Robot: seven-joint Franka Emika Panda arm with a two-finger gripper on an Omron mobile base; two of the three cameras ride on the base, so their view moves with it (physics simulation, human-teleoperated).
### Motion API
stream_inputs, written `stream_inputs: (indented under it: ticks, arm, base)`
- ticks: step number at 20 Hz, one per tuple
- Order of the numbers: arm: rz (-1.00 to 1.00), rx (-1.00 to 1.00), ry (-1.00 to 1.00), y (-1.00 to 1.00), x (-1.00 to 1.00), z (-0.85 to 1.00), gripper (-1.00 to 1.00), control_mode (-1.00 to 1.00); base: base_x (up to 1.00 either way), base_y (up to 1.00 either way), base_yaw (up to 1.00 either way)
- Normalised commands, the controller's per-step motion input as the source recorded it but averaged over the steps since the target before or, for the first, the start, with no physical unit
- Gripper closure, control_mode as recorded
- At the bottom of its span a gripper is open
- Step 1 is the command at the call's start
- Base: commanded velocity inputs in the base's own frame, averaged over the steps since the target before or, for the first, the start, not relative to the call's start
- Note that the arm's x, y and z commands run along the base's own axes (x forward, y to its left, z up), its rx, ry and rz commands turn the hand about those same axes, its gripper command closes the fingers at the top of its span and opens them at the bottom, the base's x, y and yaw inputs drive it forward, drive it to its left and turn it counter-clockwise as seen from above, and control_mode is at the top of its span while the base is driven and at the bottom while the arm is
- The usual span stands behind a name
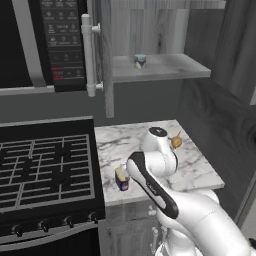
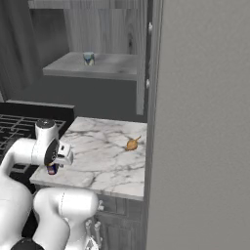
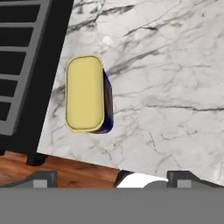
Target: Restock the canned food cabinet by taking the new fresh canned food from the counter and placing it in the cabinet. Then, take the old canned food from the cabinet and place it on the counter.
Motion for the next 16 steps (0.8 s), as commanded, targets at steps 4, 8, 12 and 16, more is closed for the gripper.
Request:
stream_inputs:
  ticks: [4,8,12,16]
  arm:
    - [0.0,-0.07,0.11,0.21,0.52,-0.15,-1.0,-1.0]
    - [0.0,-0.07,0.08,0.36,0.2,-0.02,-1.0,-1.0]
    - [0.0,-0.01,0.08,0.42,0.04,-0.13,-1.0,-1.0]
    - [0.01,-0.02,0.08,0.25,0.0,-0.28,-1.0,-1.0]
  base:
    - [0.0,0.0,0.0]
    - [0.0,0.0,0.0]
    - [0.0,0.0,0.0]
    - [0.0,0.0,0.0]
